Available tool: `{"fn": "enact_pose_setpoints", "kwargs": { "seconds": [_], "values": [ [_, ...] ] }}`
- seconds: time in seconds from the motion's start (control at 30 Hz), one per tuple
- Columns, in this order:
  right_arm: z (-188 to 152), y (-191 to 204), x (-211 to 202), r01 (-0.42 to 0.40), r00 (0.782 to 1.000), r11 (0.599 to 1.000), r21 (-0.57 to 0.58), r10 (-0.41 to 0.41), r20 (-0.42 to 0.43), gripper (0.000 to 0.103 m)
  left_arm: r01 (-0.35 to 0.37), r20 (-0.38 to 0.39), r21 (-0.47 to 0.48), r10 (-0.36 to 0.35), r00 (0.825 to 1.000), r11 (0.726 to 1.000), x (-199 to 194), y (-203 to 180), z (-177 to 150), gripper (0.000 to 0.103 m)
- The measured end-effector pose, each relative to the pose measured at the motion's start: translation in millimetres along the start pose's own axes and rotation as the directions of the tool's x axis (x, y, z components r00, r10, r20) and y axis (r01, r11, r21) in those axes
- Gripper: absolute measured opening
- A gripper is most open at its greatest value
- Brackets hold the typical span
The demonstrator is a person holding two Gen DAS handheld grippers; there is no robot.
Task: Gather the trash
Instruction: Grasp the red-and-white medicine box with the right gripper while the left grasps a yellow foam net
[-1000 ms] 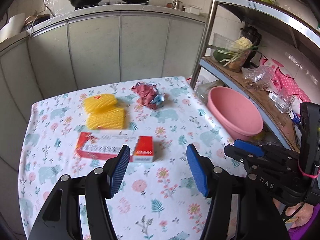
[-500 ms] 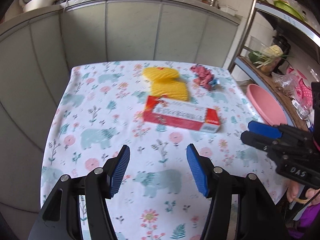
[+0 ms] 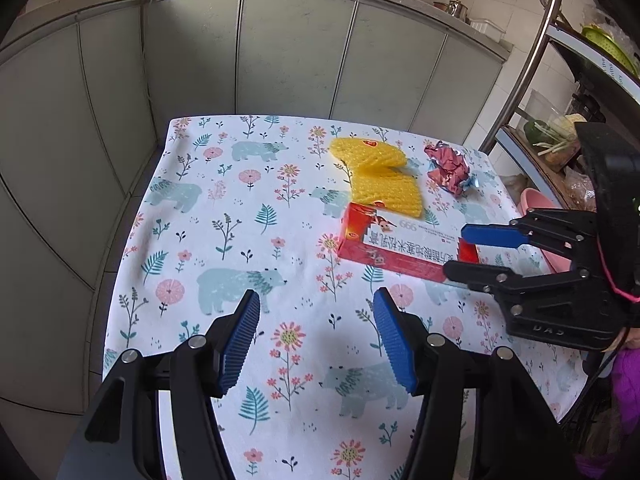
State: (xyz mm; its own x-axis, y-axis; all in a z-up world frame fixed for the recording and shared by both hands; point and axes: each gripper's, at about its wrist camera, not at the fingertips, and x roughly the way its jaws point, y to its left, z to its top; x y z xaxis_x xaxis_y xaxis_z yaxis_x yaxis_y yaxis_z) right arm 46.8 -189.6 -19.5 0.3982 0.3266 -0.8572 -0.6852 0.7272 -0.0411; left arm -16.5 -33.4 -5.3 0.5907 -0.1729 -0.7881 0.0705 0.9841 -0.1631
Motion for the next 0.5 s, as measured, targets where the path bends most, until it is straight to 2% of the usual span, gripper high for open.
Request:
{"fn": "enact_pose_setpoints", "kwargs": {
  "seconds": [0.07, 0.17, 0.5],
  "values": [
    [3, -3, 9, -0.013, 1.0, 1.0, -0.023, 0.012, -0.024, 0.043, -0.003, -0.012, -0.002, 0.003, 1.0, 1.0, 4, 2, 5, 0.058],
    [10, -6, 19, -0.026, 0.999, 0.998, -0.052, 0.025, -0.022, 0.051, -0.004, -0.022, -0.005, 0.004, 1.0, 1.0, 8, 3, 15, 0.058],
    [21, -8, 42, -0.062, 0.998, 0.996, -0.059, 0.062, -0.017, 0.052, -0.014, 0.006, -0.017, 0.014, 1.0, 1.0, 12, 8, 58, 0.058]
  ]
}}
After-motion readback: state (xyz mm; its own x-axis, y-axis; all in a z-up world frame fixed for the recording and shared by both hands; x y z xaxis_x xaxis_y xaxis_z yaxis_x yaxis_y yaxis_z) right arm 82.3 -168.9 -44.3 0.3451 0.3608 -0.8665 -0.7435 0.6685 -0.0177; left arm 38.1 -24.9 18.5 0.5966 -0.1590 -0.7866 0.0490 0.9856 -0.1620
